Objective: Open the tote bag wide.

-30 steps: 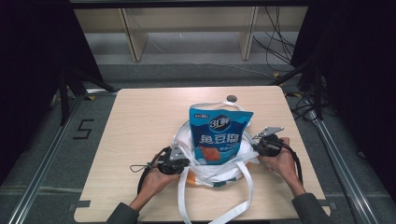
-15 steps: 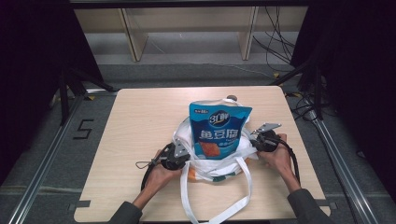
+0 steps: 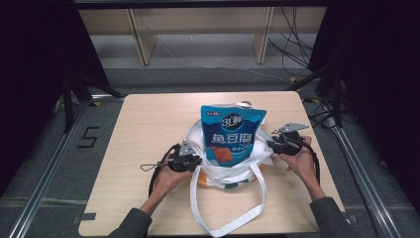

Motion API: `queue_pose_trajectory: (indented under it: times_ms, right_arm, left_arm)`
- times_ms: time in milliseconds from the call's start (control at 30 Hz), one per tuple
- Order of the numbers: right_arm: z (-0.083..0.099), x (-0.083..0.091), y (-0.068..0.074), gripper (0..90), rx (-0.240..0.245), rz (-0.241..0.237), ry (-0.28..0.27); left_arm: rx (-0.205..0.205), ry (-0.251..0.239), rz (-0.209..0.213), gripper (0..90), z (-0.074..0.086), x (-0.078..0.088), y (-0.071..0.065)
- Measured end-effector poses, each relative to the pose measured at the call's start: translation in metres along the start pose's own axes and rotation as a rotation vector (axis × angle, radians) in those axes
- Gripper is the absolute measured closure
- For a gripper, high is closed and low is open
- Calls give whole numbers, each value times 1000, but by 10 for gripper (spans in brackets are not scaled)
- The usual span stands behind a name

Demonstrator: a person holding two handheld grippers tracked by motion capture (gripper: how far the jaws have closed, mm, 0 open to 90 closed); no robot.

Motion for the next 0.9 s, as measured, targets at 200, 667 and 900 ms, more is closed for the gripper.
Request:
queue_pose_trajectory:
  times_ms: [200, 667, 900]
  right_arm:
    - [-5, 35, 42, 736, 8, -176, -27]
    - [34, -4, 83, 900, 160, -202, 161]
    - [38, -9, 85, 900, 144, -193, 161]
  left_arm:
    - [16, -77, 28, 827, -8, 21, -9]
    - [60, 3, 38, 896, 22, -3, -6]
    - [64, 0, 23, 894, 22, -7, -6]
Point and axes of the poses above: each handheld gripper's, and its own axes: x roughly backward along the jaws, z roughly out of its underside, y roughly to its left, the point moved 3 cm from there along -x, roughly forward along the jaws, and after that the axes turned 5 degrees about -x, right-handed, at the moved point
